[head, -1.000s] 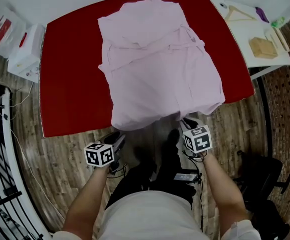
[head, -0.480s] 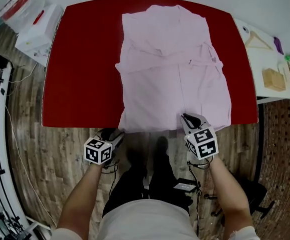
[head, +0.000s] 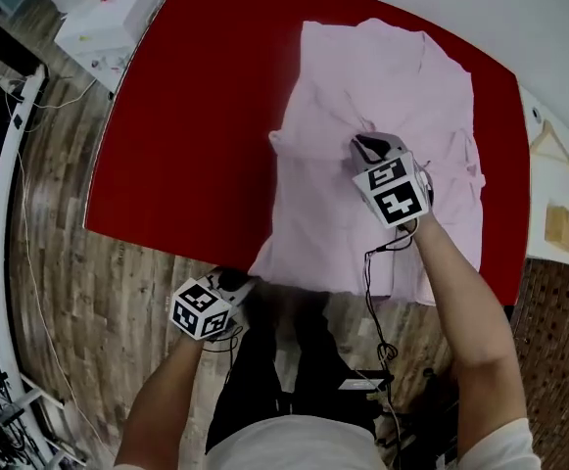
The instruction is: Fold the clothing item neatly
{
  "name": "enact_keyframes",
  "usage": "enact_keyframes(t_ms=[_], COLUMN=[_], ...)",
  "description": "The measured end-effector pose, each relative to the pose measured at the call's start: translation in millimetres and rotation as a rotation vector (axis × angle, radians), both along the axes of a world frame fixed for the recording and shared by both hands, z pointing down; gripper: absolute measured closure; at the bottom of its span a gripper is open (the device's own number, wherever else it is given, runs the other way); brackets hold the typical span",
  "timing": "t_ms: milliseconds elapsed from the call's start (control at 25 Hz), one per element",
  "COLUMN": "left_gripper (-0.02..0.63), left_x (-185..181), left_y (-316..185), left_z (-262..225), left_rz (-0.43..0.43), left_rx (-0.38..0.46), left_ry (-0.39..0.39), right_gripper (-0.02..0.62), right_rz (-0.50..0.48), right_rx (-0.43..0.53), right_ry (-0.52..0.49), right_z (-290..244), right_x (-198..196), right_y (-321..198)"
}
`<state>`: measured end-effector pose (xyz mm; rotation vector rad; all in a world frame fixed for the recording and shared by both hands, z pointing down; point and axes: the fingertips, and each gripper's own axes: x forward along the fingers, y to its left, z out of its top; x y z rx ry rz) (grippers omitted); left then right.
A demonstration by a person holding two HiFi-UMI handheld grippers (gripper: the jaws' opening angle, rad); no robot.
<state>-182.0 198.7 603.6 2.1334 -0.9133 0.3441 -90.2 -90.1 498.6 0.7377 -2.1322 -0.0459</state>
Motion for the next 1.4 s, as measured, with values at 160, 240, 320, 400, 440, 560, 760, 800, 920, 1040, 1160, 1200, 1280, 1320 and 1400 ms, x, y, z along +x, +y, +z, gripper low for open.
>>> enact_keyframes(t_ms=[160, 240, 320, 400, 440, 560, 760, 800, 920, 1040, 1160, 1200, 1280, 1320, 1400], left_gripper=[0.593, 0.594, 0.594, 0.594, 0.594, 0.594, 0.594, 0.594, 0.594, 0.592, 0.546, 0.527, 0.518, 0.515, 0.508], left_x=[-6, -8, -9, -8, -7, -5, -7, -8, -8, -6, -10, -11, -13, -14, -17], left_y=[11, 20, 30, 39, 44, 57, 69, 69, 66, 59, 56, 56, 58, 58, 60], left_z=[-15, -22, -30, -38, -42, -49, -56, -55, -42, -32, -29, -28, -24, -23, -21], left_rz=[-0.095, -0.126, -0.148, -0.166, -0.172, -0.179, -0.196, -0.202, -0.2, -0.154, -0.123, -0.115, -0.1, -0.094, -0.084], left_rx=[-0.011, -0.02, -0.03, -0.042, -0.049, -0.068, -0.076, -0.082, -0.098, -0.093, -0.078, -0.077, -0.077, -0.077, -0.077], left_ry=[0.117, 0.158, 0.199, 0.242, 0.261, 0.3, 0.323, 0.326, 0.307, 0.245, 0.201, 0.195, 0.183, 0.176, 0.163], right_gripper=[0.561, 0.561, 0.561, 0.565, 0.566, 0.567, 0.568, 0.569, 0.569, 0.568, 0.566, 0.566, 0.566, 0.566, 0.566], right_rz=[0.025, 0.023, 0.02, 0.02, 0.023, 0.049, 0.073, 0.079, 0.092, 0.092, 0.09, 0.093, 0.1, 0.102, 0.107], right_rx=[-0.036, -0.043, -0.051, -0.064, -0.081, -0.142, -0.118, -0.116, -0.099, -0.061, -0.026, -0.014, 0.006, 0.017, 0.04], right_ry=[0.017, 0.053, 0.099, 0.11, 0.098, 0.047, 0.031, 0.027, 0.016, 0.014, -0.051, -0.077, -0.115, -0.127, -0.145], right_z=[17, 29, 41, 49, 50, 51, 49, 48, 47, 44, 27, 19, 5, -1, -13], right_x=[-22, -27, -28, -28, -28, -26, -26, -27, -26, -26, -30, -29, -25, -22, -15], right_y=[-45, -56, -63, -67, -69, -72, -78, -77, -75, -74, -69, -67, -60, -55, -41])
